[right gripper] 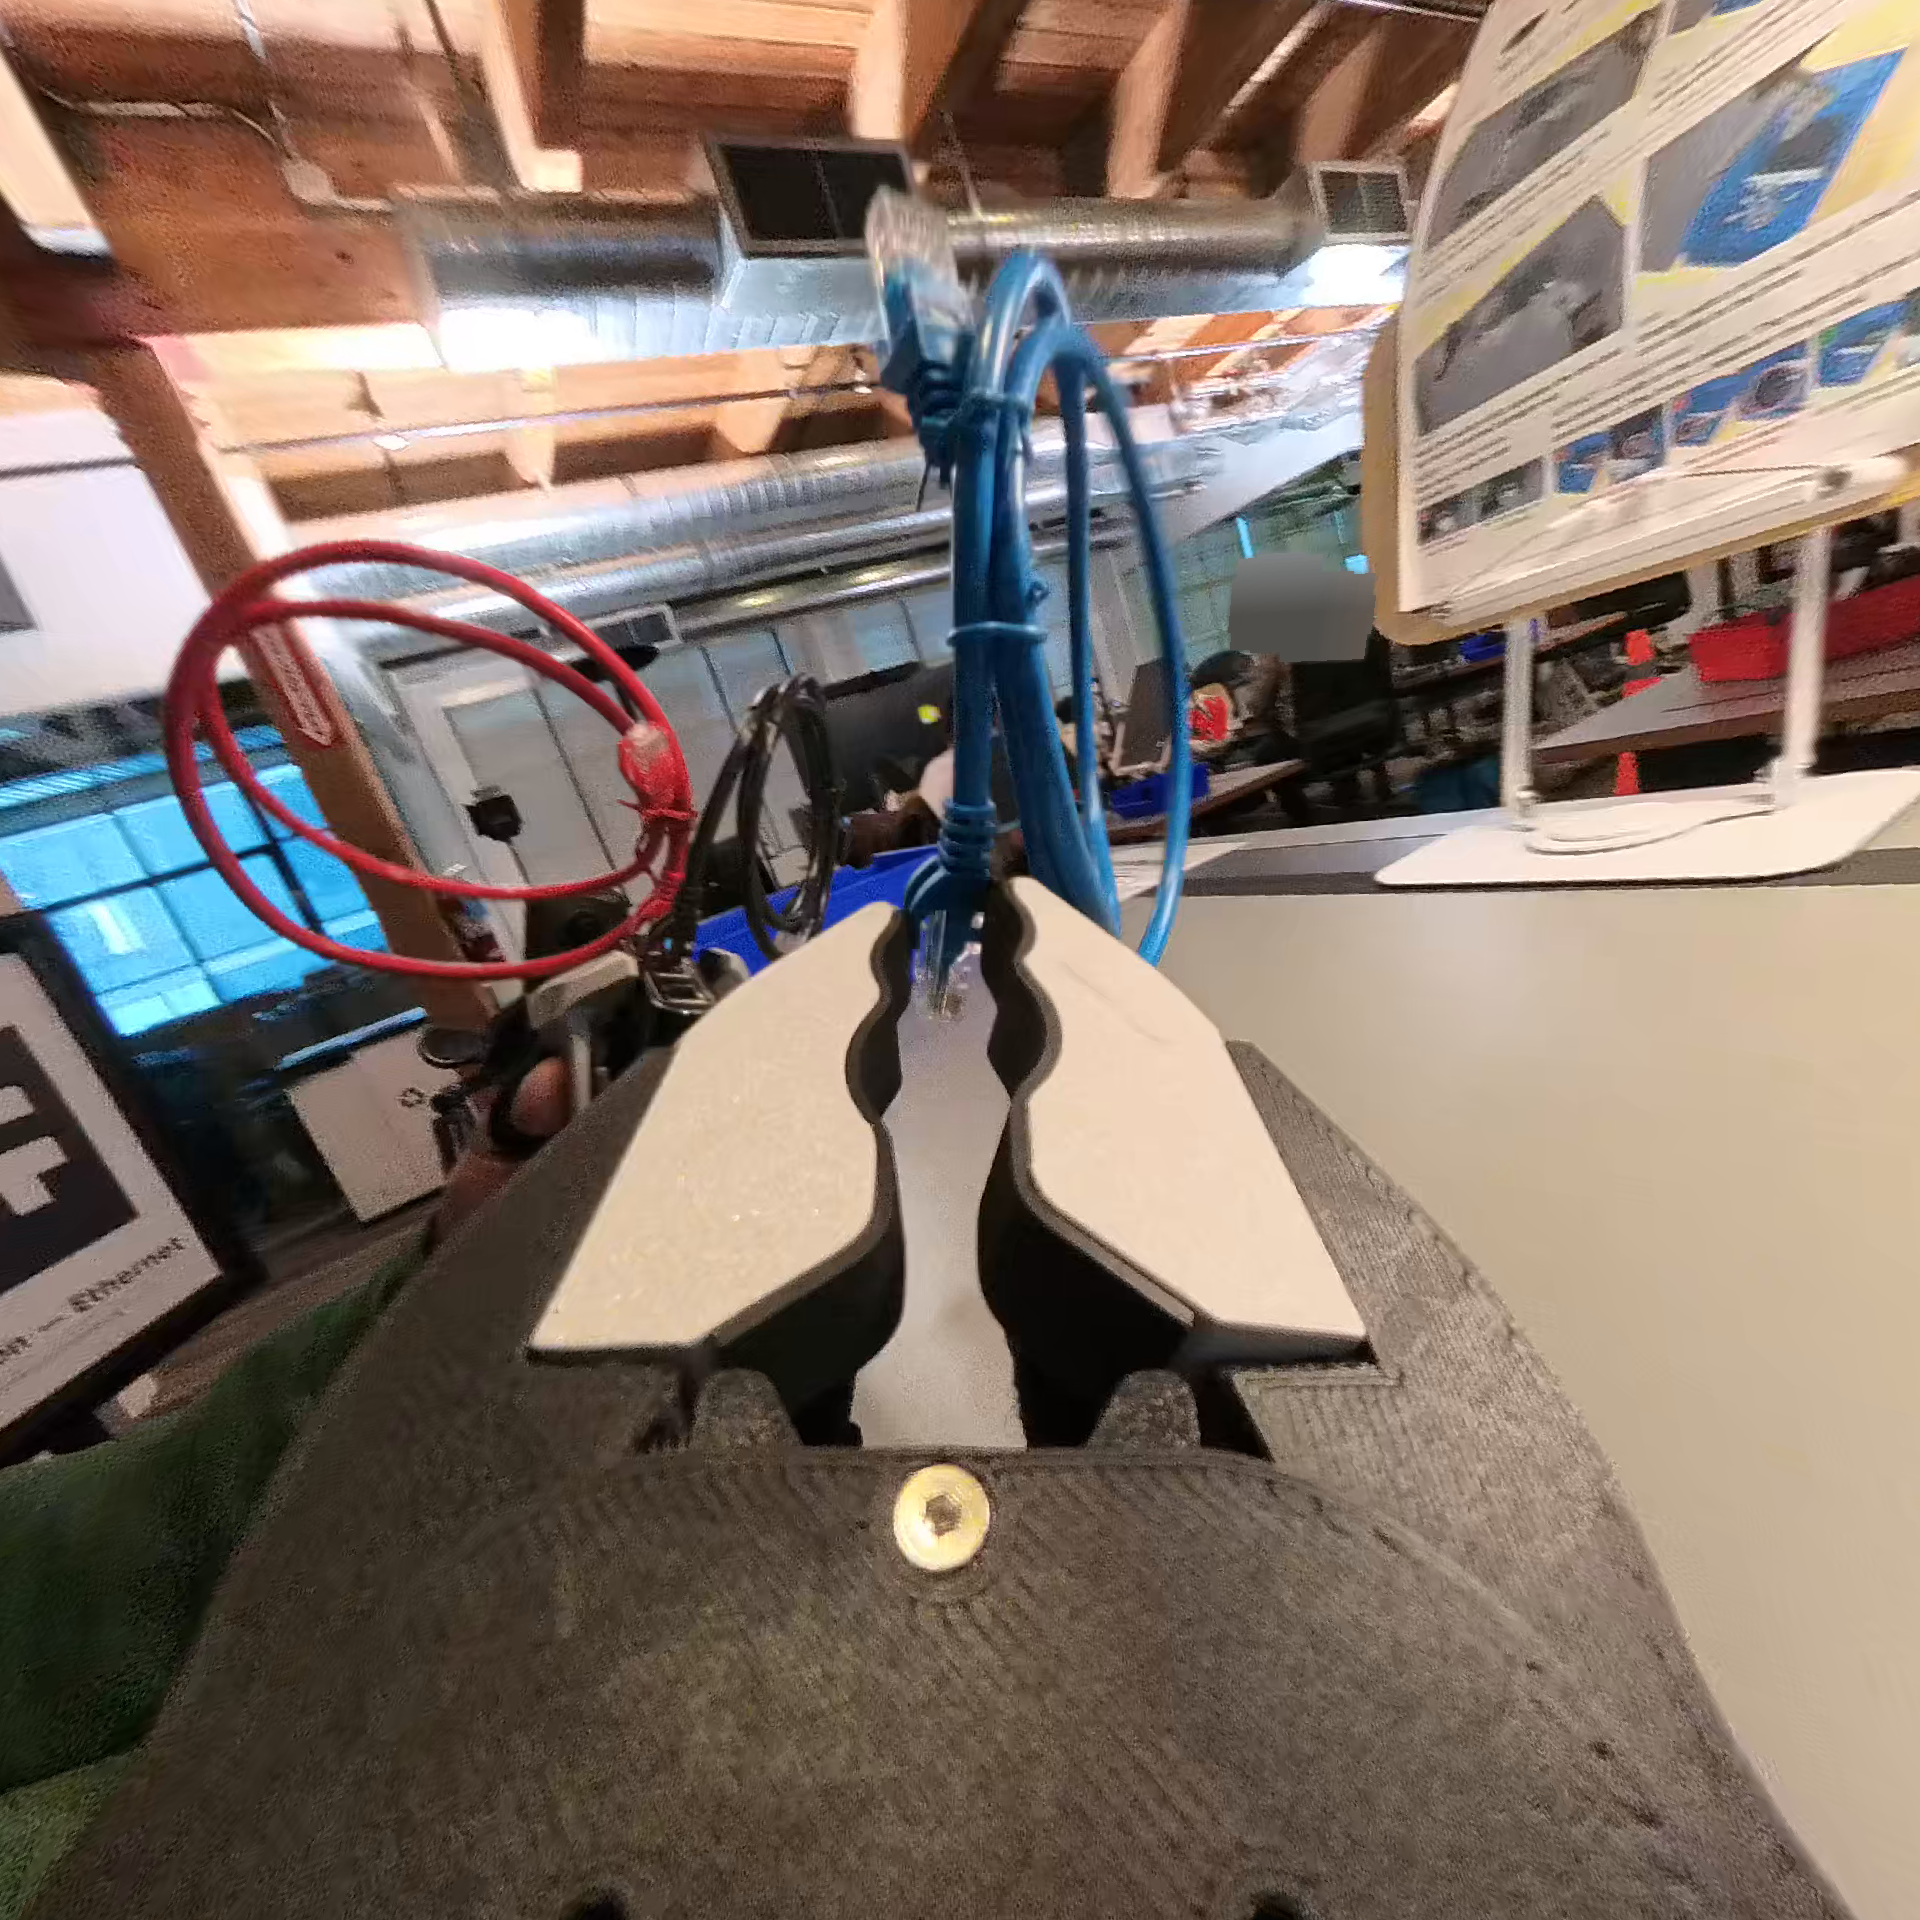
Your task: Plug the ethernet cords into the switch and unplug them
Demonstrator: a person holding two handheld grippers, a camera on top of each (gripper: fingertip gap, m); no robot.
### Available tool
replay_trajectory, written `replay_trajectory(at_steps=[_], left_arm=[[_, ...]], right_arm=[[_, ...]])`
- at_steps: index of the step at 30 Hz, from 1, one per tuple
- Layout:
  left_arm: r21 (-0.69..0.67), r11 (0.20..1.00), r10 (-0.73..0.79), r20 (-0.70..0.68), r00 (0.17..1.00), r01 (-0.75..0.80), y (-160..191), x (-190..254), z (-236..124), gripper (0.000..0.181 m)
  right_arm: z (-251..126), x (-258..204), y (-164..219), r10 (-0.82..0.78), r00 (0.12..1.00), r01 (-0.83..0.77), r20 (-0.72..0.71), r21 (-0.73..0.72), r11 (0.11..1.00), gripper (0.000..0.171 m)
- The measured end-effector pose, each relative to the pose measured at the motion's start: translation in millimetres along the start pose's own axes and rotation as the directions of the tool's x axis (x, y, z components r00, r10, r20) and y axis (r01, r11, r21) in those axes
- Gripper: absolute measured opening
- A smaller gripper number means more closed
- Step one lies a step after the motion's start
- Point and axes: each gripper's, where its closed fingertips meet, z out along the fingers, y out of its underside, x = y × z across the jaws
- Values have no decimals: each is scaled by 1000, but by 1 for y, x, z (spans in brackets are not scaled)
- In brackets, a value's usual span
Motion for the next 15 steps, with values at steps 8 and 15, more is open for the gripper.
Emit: replay_trajectory(at_steps=[8,15], left_arm=[[11,1000,7,3,1000,-7,-1,2,-1,29],[-10,1000,16,4,1000,-16,2,3,1,29]], right_arm=[[-19,24,-12,-43,990,36,-133,-61,997,14],[-111,58,-103,-206,875,204,-439,-53,978,14]])
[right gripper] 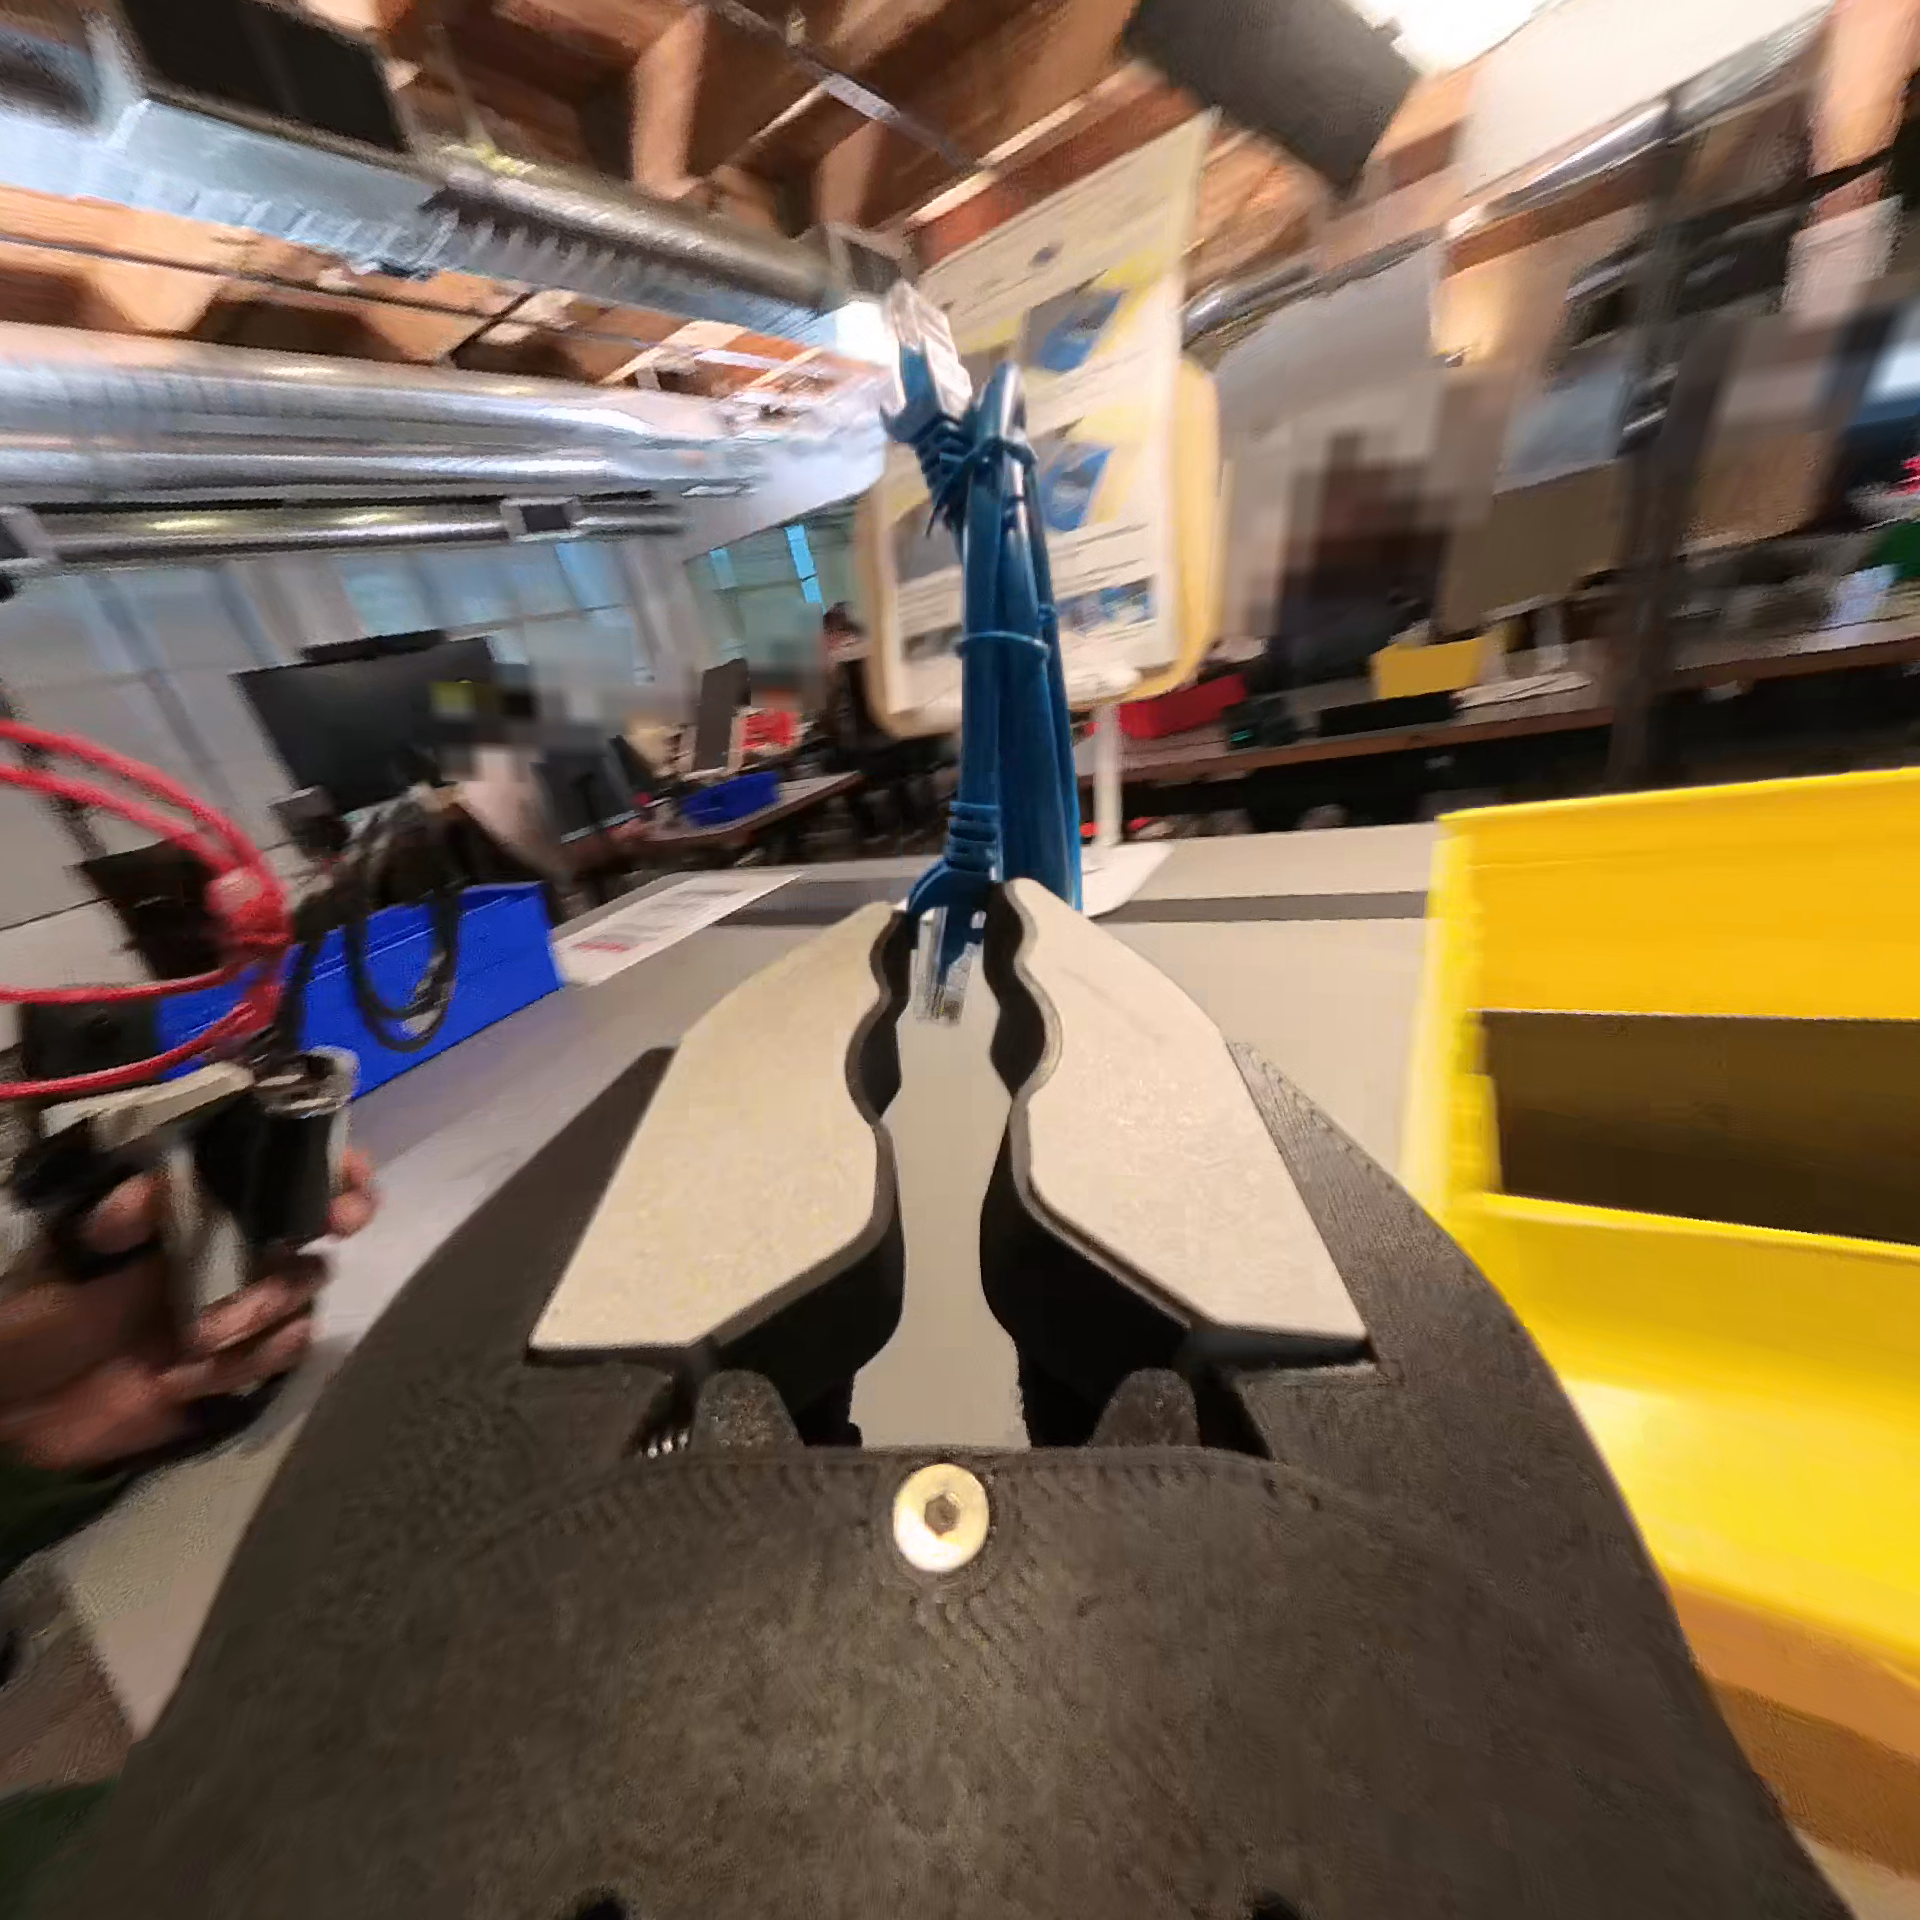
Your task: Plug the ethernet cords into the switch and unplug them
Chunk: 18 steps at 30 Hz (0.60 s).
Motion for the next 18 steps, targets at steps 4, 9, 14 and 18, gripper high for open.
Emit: replay_trajectory(at_steps=[4,9,14,18], left_arm=[[-3,1000,2,4,1000,-2,0,0,0,29],[3,1000,0,14,1000,0,0,-2,0,29],[6,1000,-5,18,1000,5,-1,-3,0,29],[5,1000,-7,18,1000,7,-1,-3,0,29]], right_arm=[[-48,73,-23,-39,966,51,-254,40,998,14],[-67,138,2,-151,858,118,-491,-98,988,14],[-64,156,19,-370,699,242,-612,-285,928,14],[-62,153,14,-494,582,335,-646,-362,870,14]])
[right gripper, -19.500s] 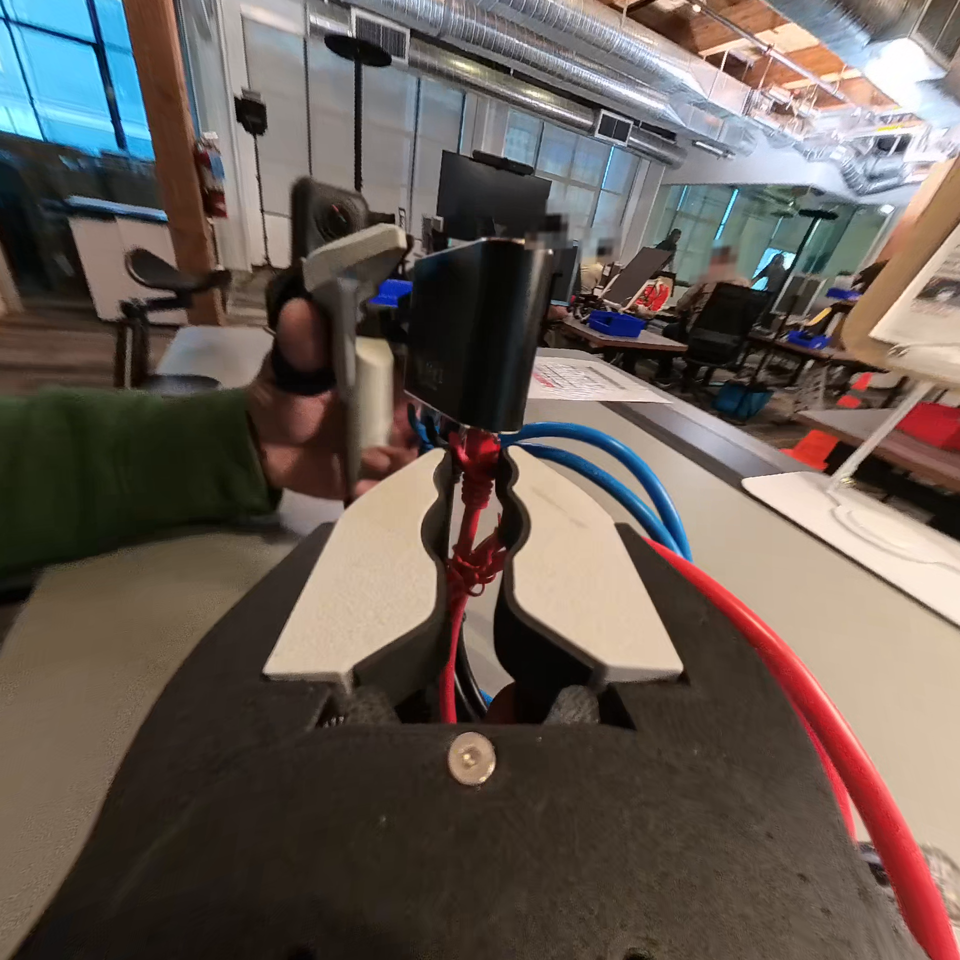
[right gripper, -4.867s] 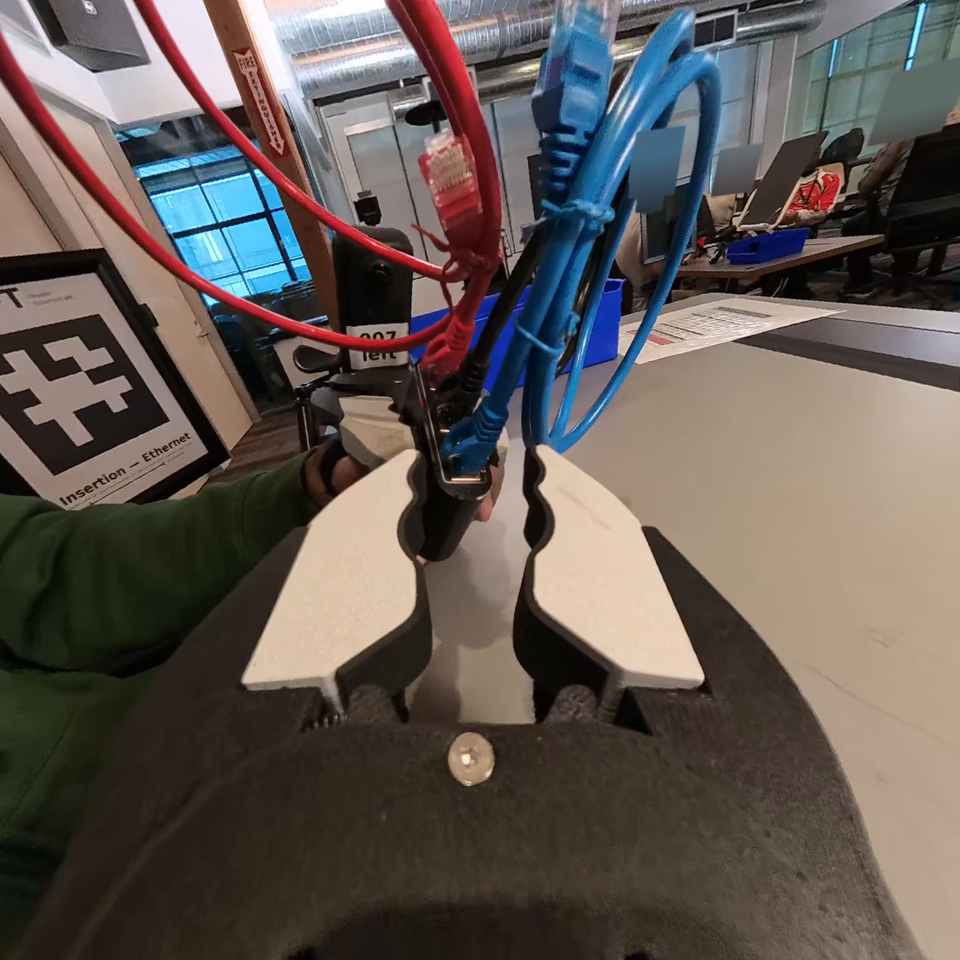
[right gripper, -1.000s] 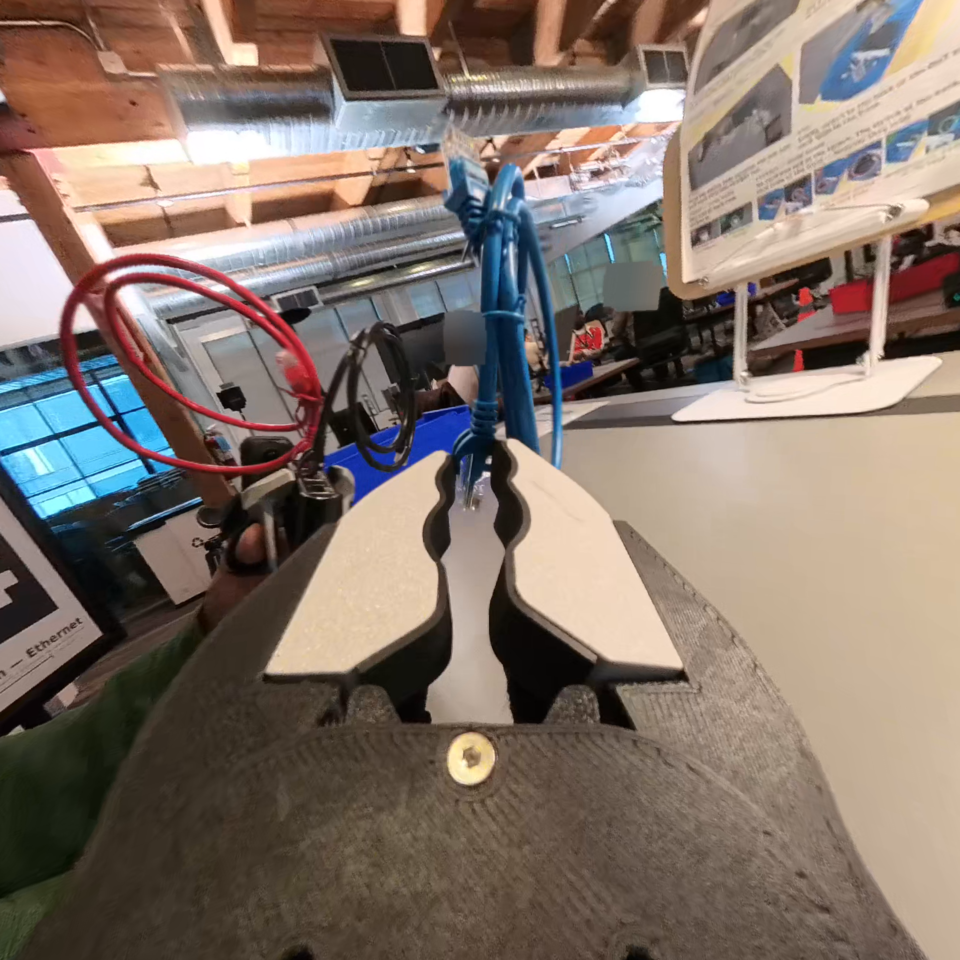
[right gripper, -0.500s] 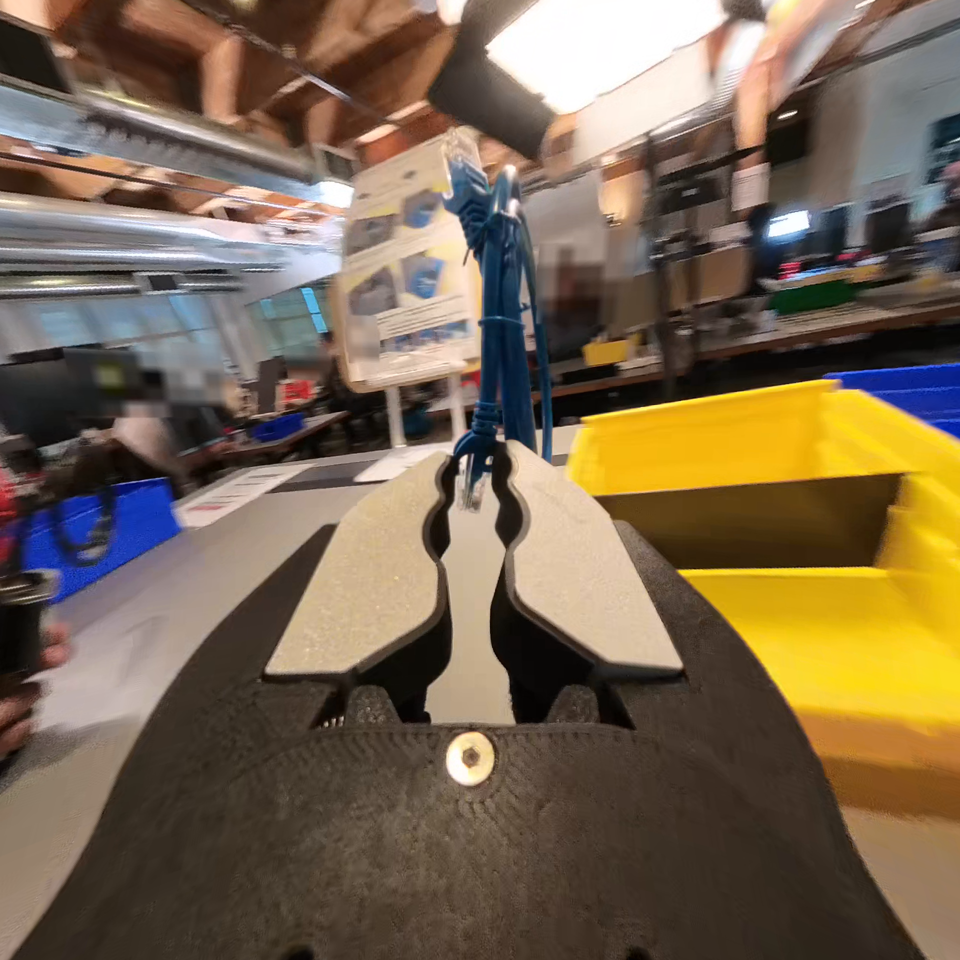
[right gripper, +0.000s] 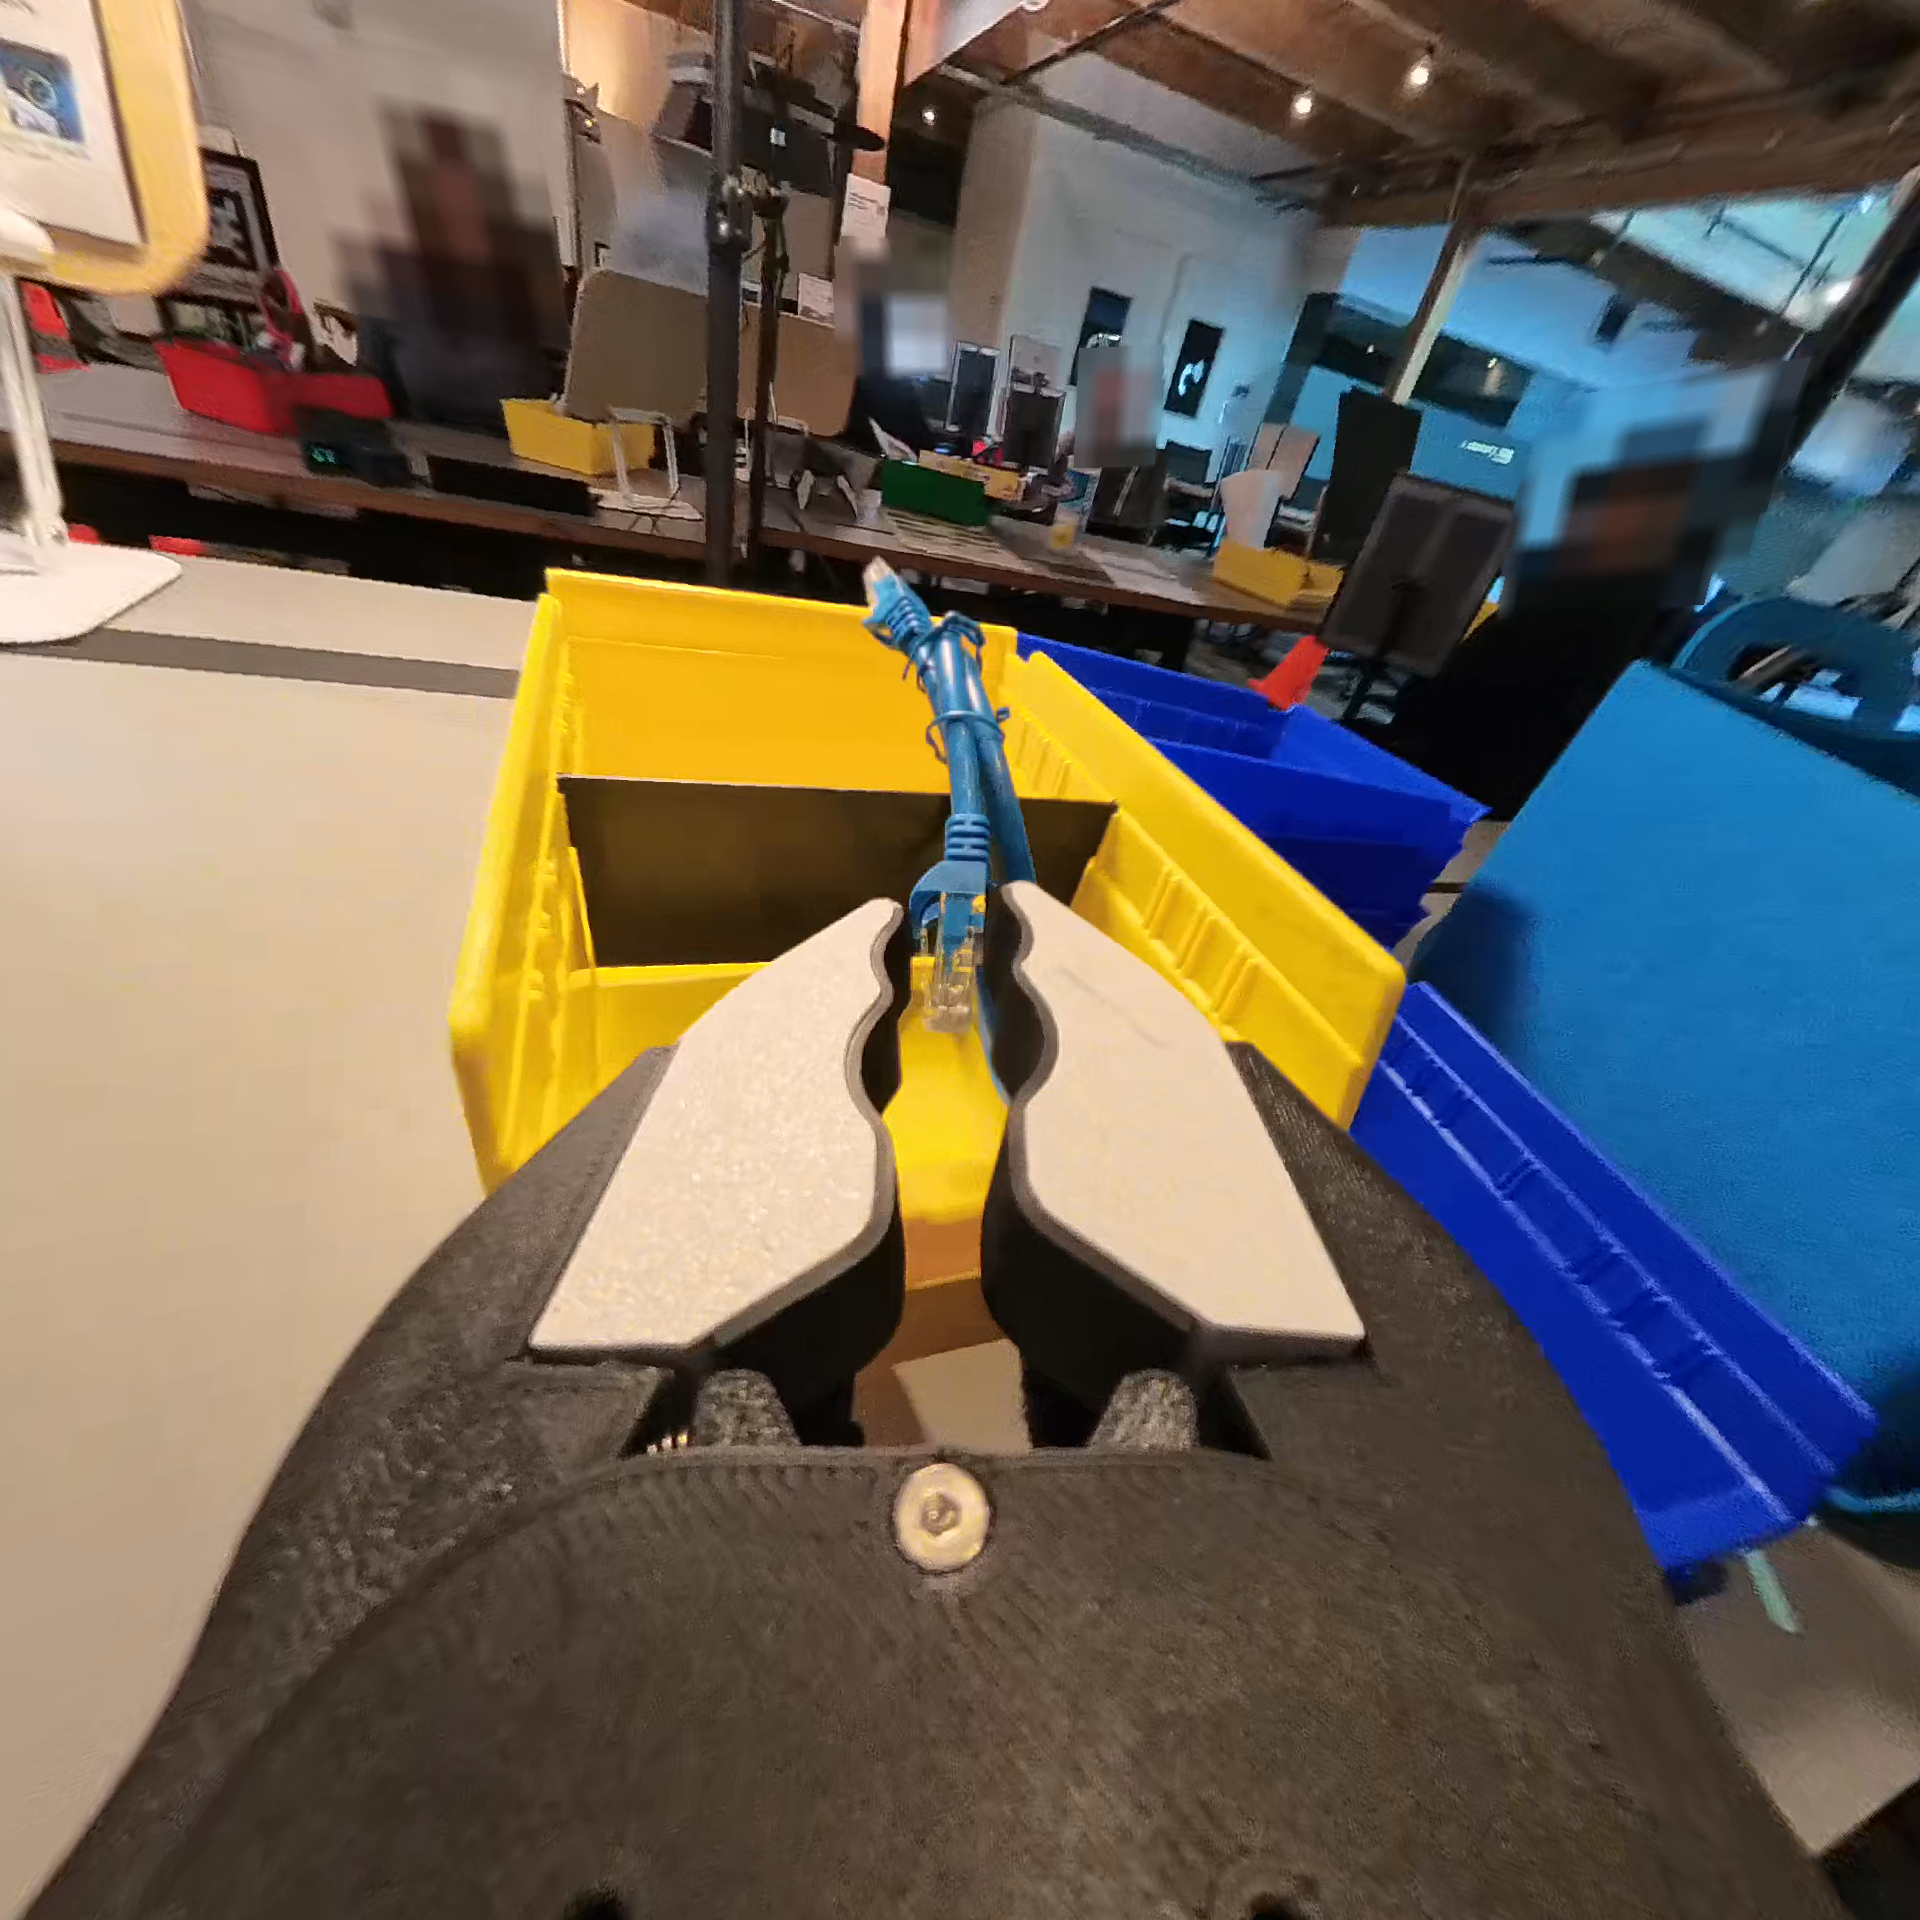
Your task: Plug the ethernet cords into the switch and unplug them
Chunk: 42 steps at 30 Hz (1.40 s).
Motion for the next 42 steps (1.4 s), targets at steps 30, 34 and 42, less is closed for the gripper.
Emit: replay_trajectory(at_steps=[30,34,42], left_arm=[[16,1000,-2,12,1000,2,-2,-1,-1,29],[10,1000,1,18,1000,-1,-1,-2,-1,29],[-9,1000,7,22,1000,-7,2,-2,1,28]], right_arm=[[-105,-267,-47,73,460,-167,885,5,986,20],[-124,-328,-32,84,353,-74,932,-62,995,24],[-153,-350,-48,53,271,-154,961,-11,988,22]])
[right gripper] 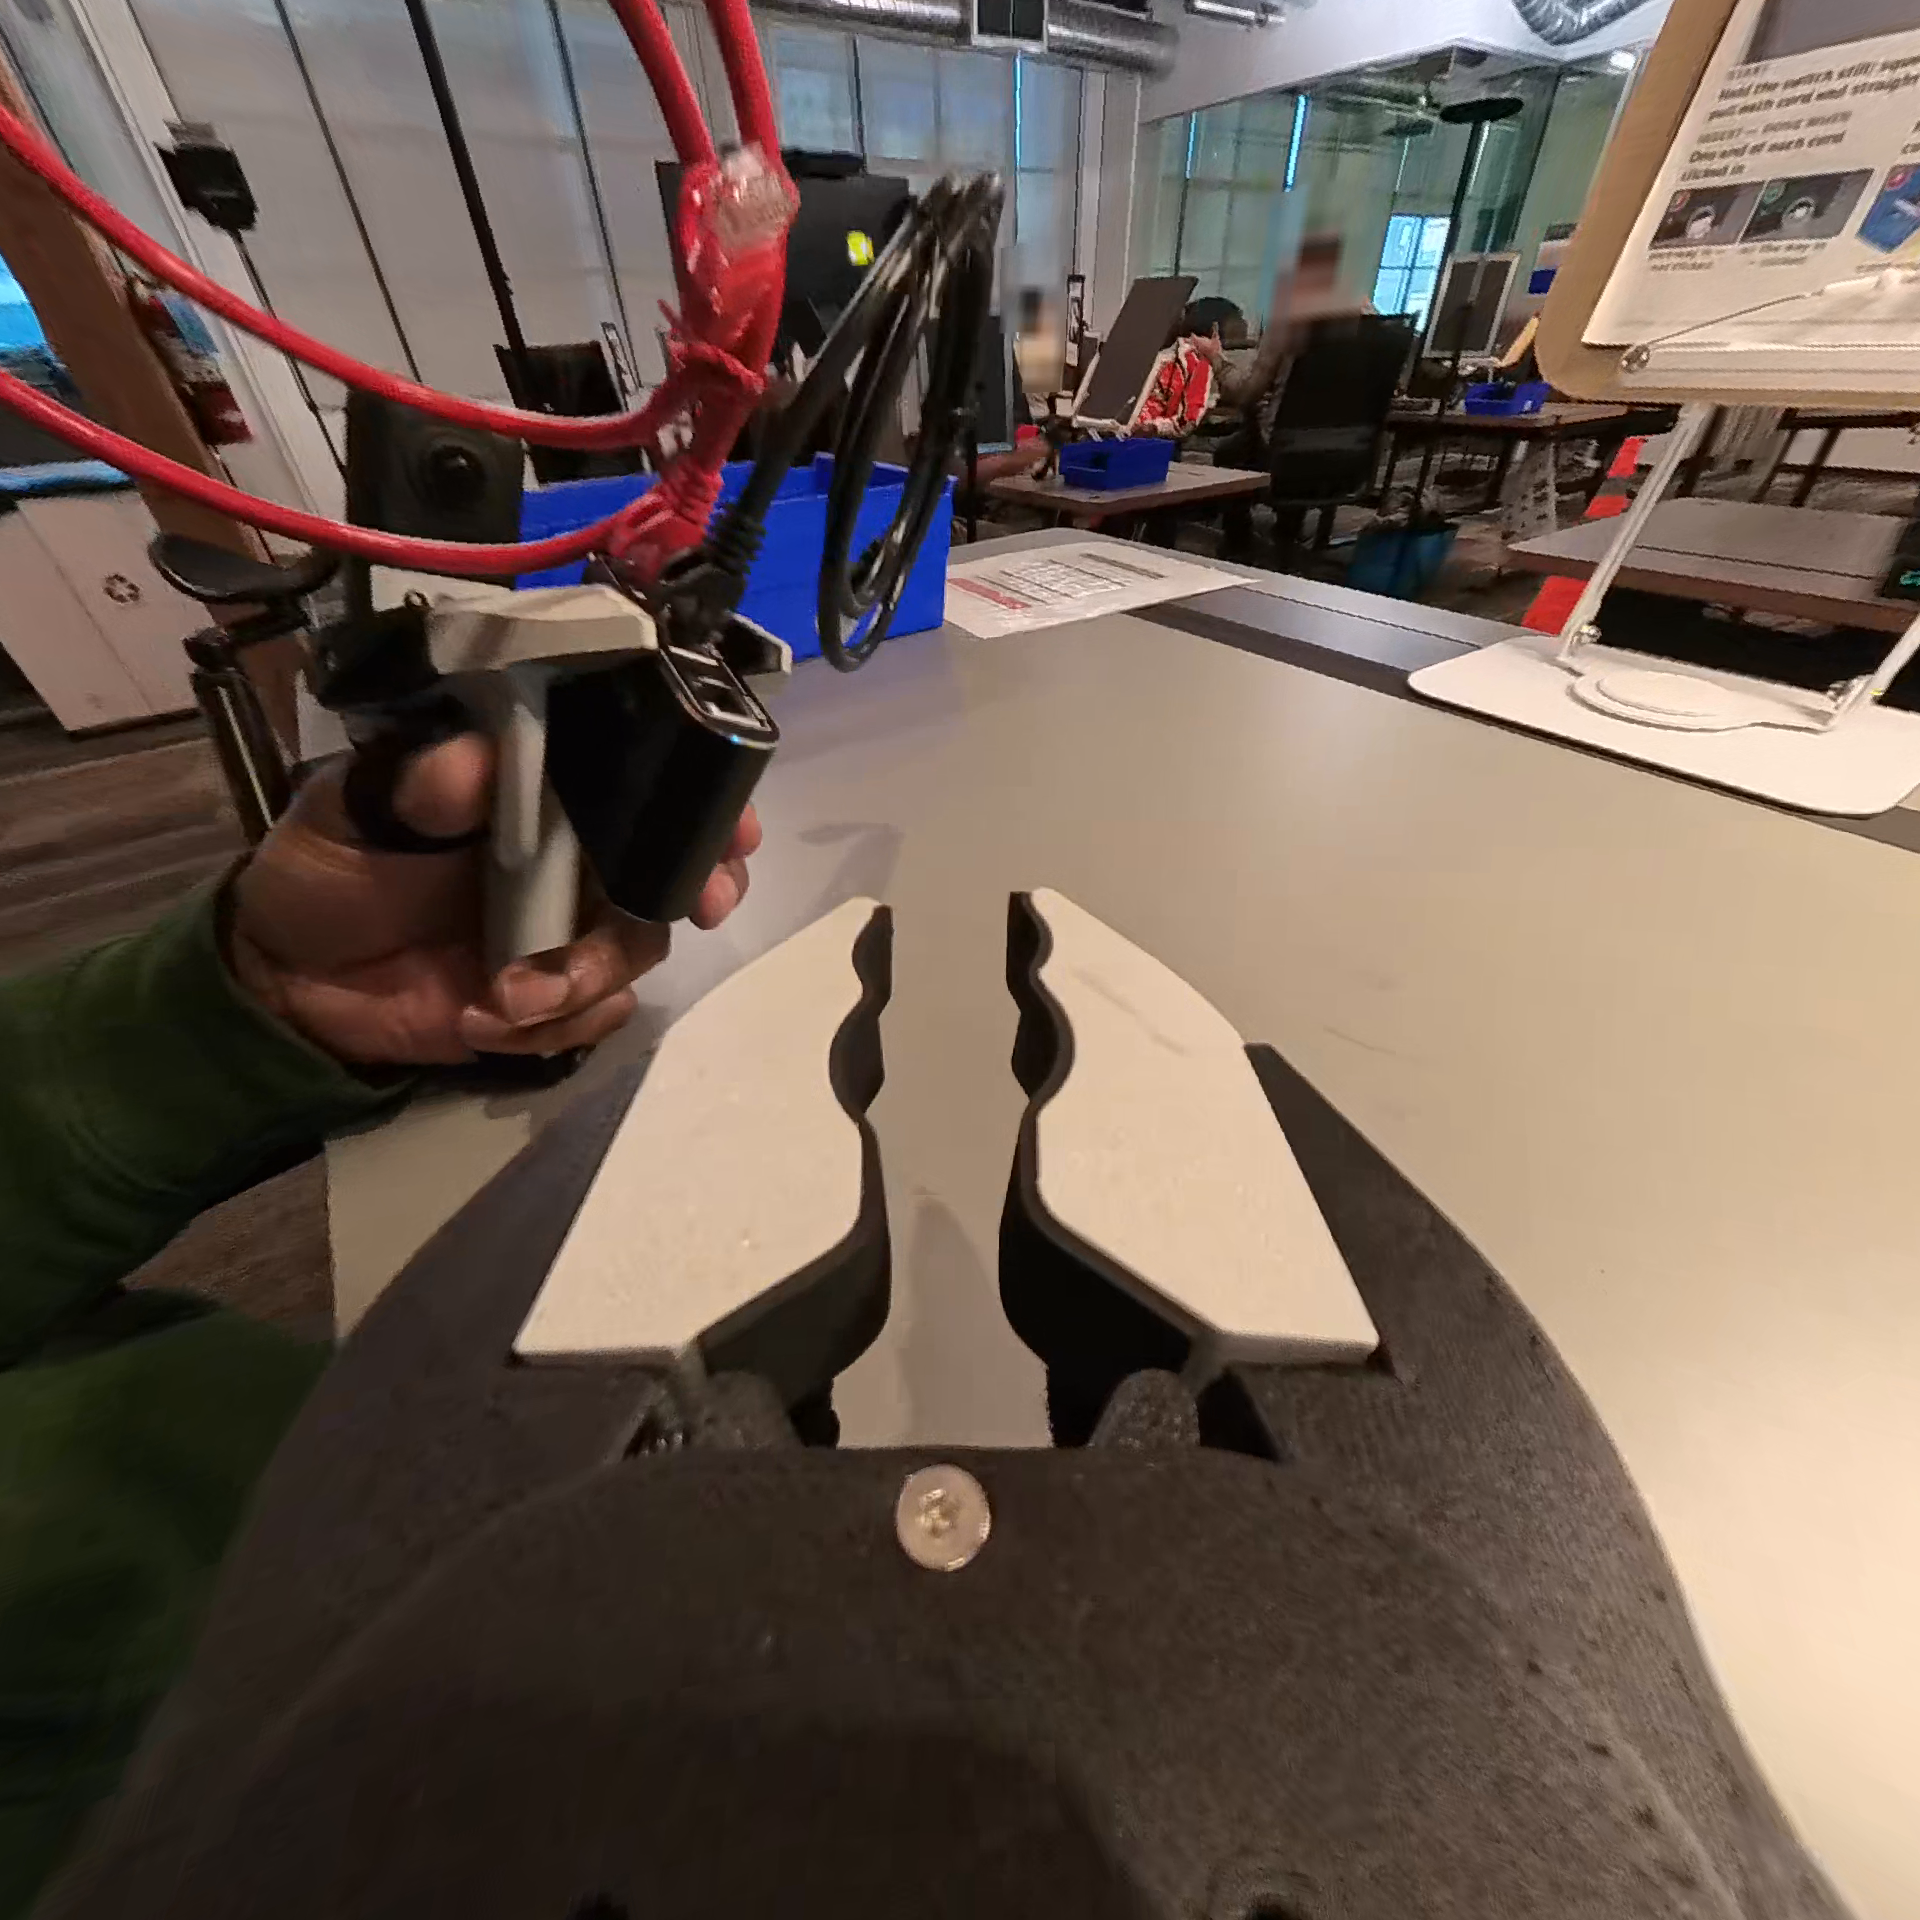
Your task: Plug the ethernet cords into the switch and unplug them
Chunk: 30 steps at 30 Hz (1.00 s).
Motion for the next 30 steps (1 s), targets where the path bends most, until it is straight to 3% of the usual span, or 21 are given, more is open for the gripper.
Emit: replay_trajectory(at_steps=[10,30], left_arm=[[-9,1000,1,4,1000,-1,1,0,1,28],[-182,981,59,-75,995,-72,26,18,15,28]], right_arm=[[-12,13,-13,204,977,-210,56,129,969,26],[1,-8,-17,203,964,-226,171,130,965,34]])
